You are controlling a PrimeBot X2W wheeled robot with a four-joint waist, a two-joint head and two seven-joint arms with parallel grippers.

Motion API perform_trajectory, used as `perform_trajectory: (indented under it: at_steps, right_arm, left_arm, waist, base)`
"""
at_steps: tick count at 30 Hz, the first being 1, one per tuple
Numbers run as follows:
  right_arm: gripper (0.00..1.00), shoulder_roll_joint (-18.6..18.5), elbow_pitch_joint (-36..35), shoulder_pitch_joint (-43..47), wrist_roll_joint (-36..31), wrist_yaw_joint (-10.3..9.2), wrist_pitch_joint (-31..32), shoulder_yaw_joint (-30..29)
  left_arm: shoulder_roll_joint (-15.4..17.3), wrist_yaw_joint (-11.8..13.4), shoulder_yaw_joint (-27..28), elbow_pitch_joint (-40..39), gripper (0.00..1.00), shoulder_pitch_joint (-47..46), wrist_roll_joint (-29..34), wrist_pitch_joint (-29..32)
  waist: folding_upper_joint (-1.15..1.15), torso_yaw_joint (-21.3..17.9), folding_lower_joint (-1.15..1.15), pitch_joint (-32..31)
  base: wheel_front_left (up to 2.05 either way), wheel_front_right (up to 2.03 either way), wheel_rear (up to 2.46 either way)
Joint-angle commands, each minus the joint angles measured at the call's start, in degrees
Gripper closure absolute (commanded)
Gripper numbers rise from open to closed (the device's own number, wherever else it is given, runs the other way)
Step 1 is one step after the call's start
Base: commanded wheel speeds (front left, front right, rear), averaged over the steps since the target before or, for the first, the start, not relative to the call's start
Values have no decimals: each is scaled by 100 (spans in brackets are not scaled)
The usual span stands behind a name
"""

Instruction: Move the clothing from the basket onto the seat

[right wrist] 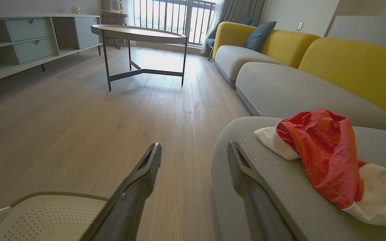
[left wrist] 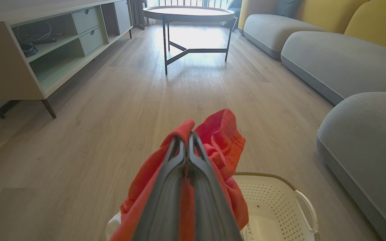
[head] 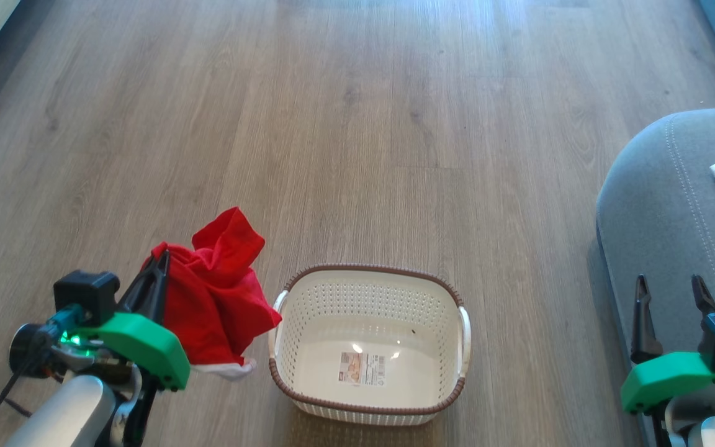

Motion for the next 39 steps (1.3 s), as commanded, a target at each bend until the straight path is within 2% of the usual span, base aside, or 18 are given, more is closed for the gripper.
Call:
perform_trajectory:
  at_steps: [1,5,10,14,15,18,19,27,32,39]
  right_arm:
    - [0,-87,-147,-228,21,40,-91,110]
    - [0,-118,-150,-263,19,40,-102,219]
    - [0,-251,-189,-494,101,40,-29,786]
    - [0,-390,-175,-835,269,40,83,1607]
    - [0,-477,-172,-1039,402,40,150,2095]
    - [0,-605,-191,-1360,642,40,241,2834]
    - [0,-605,-191,-1360,642,40,241,2834]
    - [0,-771,-326,-2147,1302,40,445,4537]
    - [0,-786,-291,-2472,1626,40,471,5085]
    - [0,-809,-105,-2681,1886,40,423,5382]
  left_arm:
    - [186,-9,278,-143,100,-357,-9,-36]
    - [175,-29,231,-186,100,-422,11,-4]
    - [139,-79,158,-394,100,-510,7,72]
    - [101,-124,38,-612,100,-598,51,171]
    - [66,-160,-46,-727,100,-650,78,232]
    - [-7,-246,-192,-872,100,-737,108,324]
    - [-7,-246,-192,-872,100,-737,108,324]
    - [-386,-528,-711,-1036,100,-1039,251,522]
    - [-628,-672,-1013,-1109,100,-1191,353,595]
    - [-808,-829,-1366,-1260,100,-1322,501,708]
  waist:
    - [0,5,0,6]
    - [0,15,0,2]
    - [0,-7,0,2]
    - [0,-28,0,-6]
    - [0,-34,0,-8]
    - [0,-32,0,-10]
    - [0,-32,0,-10]
    - [0,19,0,5]
    - [0,52,0,8]
    - [0,93,0,15]
  base:
    - [0,0,0]
    - [0,0,0]
    - [0,0,0]
    - [0,0,0]
    - [0,0,0]
    - [0,0,0]
    - [0,0,0]
    - [0,0,0]
    - [0,0,0]
    - [0,0,0]
